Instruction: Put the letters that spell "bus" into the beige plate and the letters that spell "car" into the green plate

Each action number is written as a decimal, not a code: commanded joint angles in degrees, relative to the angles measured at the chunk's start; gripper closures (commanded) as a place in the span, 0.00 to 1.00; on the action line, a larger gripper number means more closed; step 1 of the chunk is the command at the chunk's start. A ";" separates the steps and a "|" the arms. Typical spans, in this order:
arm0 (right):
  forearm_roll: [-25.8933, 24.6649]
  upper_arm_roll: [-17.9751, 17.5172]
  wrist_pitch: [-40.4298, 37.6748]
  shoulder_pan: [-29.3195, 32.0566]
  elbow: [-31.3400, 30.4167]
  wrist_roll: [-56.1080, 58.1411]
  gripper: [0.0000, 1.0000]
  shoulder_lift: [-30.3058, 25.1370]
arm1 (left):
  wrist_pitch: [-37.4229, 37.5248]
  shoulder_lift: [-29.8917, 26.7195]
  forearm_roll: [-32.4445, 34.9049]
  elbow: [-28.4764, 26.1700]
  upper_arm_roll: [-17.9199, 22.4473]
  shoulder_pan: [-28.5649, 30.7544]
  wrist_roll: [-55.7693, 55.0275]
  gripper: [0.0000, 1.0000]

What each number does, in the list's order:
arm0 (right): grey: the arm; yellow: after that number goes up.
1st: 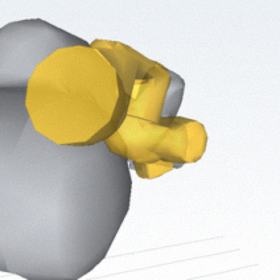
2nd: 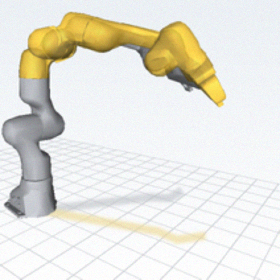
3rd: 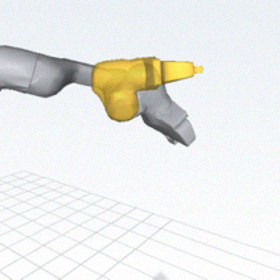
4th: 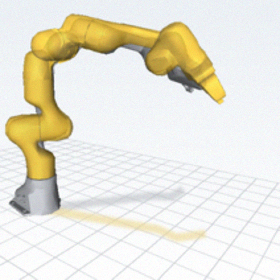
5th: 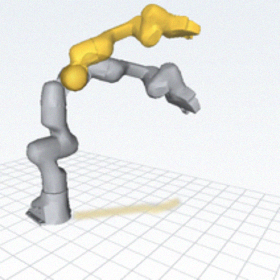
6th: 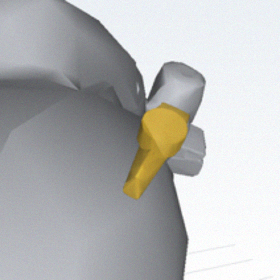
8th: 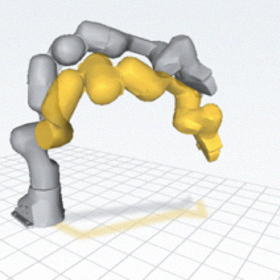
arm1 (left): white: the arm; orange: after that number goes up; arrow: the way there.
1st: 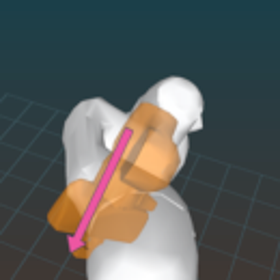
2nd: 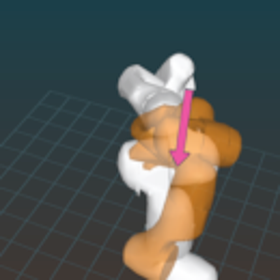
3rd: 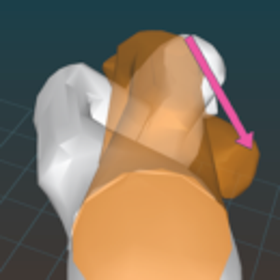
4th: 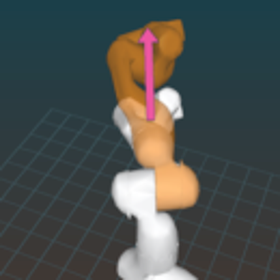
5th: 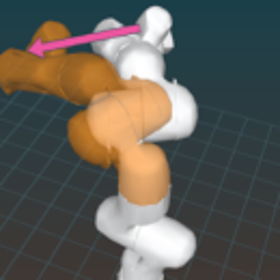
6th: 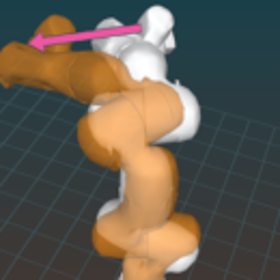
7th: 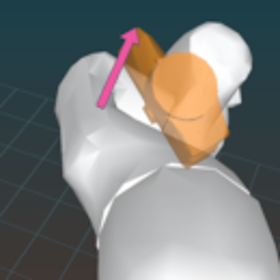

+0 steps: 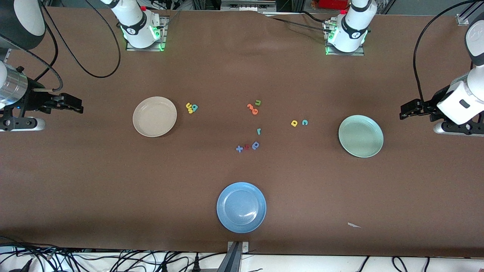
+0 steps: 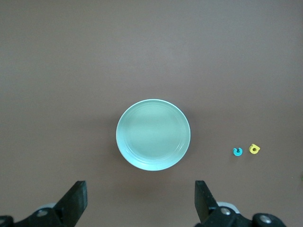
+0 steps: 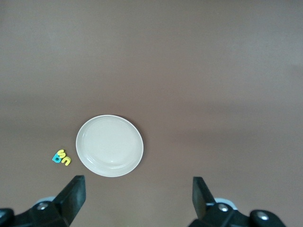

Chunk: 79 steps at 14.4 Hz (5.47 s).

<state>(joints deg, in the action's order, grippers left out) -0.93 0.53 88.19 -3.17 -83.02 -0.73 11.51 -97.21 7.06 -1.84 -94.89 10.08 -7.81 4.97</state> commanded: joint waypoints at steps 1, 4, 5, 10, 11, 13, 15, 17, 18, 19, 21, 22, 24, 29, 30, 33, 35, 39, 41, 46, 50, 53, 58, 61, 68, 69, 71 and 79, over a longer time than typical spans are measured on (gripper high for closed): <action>-0.12 -0.01 0.49 0.01 -0.38 -0.41 0.00 -0.96 | -0.43 -1.08 1.84 -1.17 -0.41 0.07 -0.49 0.00; 0.05 -0.01 0.32 0.01 0.05 -0.50 0.00 -0.61 | -0.35 -1.08 1.84 -1.26 -0.50 -0.01 -0.67 0.00; 0.05 -0.01 0.32 -0.08 0.05 -0.59 0.00 -0.70 | -0.34 -1.08 1.84 -1.26 -0.42 -0.01 -0.58 0.00; 0.05 -0.01 0.05 0.01 0.05 -0.68 0.00 -0.70 | -0.34 -1.08 1.84 -1.26 -0.42 -0.01 -0.32 0.00; -0.03 -0.01 0.05 -0.08 0.05 -0.68 0.00 -0.78 | -0.34 -1.08 1.84 -1.26 -0.41 -0.01 -0.32 0.00; 0.05 0.26 0.05 0.18 0.05 -0.68 0.00 -0.70 | -0.34 -1.08 1.84 -1.26 -0.41 -0.01 -0.32 0.00; 0.05 0.26 -0.03 0.18 0.05 -0.68 0.00 -0.70 | -0.34 -0.99 1.84 -1.26 -0.50 -0.01 -0.32 0.00; 0.05 0.26 0.05 0.18 0.05 -0.68 0.00 -0.70 | -0.34 -0.82 1.84 -1.17 -0.50 -0.10 -0.40 0.00; 0.05 0.26 -0.03 0.18 0.05 -0.68 0.00 -0.70 | -0.34 -0.73 1.84 -1.26 -0.50 -0.10 -0.40 0.00; 0.05 0.26 -0.03 0.18 0.05 -0.68 0.00 -0.70 | -0.34 -0.73 1.84 -1.17 -0.50 -0.10 -0.32 0.00; 0.05 0.26 -0.03 0.18 0.05 -0.68 0.00 -0.70 | -0.34 -0.73 1.84 -1.17 -0.50 -0.10 -0.32 0.00; 0.14 0.26 -0.12 0.18 0.05 -0.68 0.00 -0.70 | -0.34 -0.73 1.84 -1.26 -0.50 -0.10 -0.32 0.00; 0.14 0.26 -0.12 0.18 0.05 -0.77 0.00 -0.70 | -0.34 -0.73 1.84 -1.17 -0.50 -0.10 -0.23 0.00; 0.14 0.26 -0.21 0.18 0.05 -0.77 0.00 -0.70 | -0.34 -0.73 1.84 -1.17 -0.50 -0.10 -0.14 0.00; 0.14 0.26 -0.21 0.18 -0.04 -0.77 0.00 -0.70 | -0.34 -0.73 1.84 -1.17 -0.50 -0.10 -0.05 0.00; 0.14 0.26 -0.21 0.18 -0.04 -0.77 0.00 -0.70 | -0.34 -0.73 1.84 -1.17 -0.50 -0.10 -0.14 0.00; 0.14 0.26 -0.21 0.18 -0.04 -0.77 0.00 -0.70 | -0.34 -0.73 1.84 -1.17 -0.50 -0.10 -0.23 0.00; 0.14 0.26 -0.21 0.27 -0.04 -0.77 0.00 -0.70 | -0.34 -0.73 1.84 -1.17 -0.50 -0.10 -0.14 0.00; 0.14 0.26 -0.21 0.27 -0.04 -0.77 0.00 -0.70 | -0.34 -0.73 1.84 -1.17 -0.50 -0.10 -0.14 0.00; 0.14 0.26 -0.21 0.27 -0.04 -0.77 0.00 -0.70 | -0.34 -0.73 1.84 -1.17 -0.50 -0.10 -0.05 0.00; 0.14 0.26 -0.21 0.27 -0.04 -0.77 0.00 -0.70 | -0.34 -0.73 1.84 -1.17 -0.50 -0.01 -0.05 0.00; 0.14 0.26 -0.21 0.27 -0.04 -0.77 0.00 -0.70 | -0.34 -0.73 1.84 -1.17 -0.50 -0.01 -0.05 0.00; 0.14 0.26 -0.21 0.27 -0.04 -0.77 0.00 -0.70 | -0.34 -0.73 1.84 -1.17 -0.41 -0.01 -0.14 0.00; 0.14 0.26 -0.21 0.27 -0.04 -0.77 0.00 -0.70 | -0.34 -0.73 1.84 -1.09 -0.41 -0.01 -0.14 0.00; 0.14 0.26 -0.21 0.27 -0.04 -0.77 0.00 -0.61 | -0.34 -0.73 1.84 -1.09 -0.41 -0.01 -0.14 0.00; 0.14 0.26 -0.21 0.27 -0.04 -0.77 0.00 -0.70 | -0.34 -0.73 1.84 -1.09 -0.41 -0.01 -0.14 0.00; 0.14 0.26 -0.21 0.27 -0.04 -0.77 0.00 -0.70 | -0.34 -0.73 1.84 -1.09 -0.42 -0.01 -0.23 0.00; 0.14 0.26 -0.21 0.27 -0.04 -0.77 0.00 -0.61 | -0.34 -0.73 1.84 -1.09 -0.41 -0.01 -0.23 0.00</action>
<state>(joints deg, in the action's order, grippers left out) -0.94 0.83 88.44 -3.04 -83.02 -1.10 11.46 -97.21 7.15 -1.84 -95.14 9.86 -7.80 4.98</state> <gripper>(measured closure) 0.000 0.000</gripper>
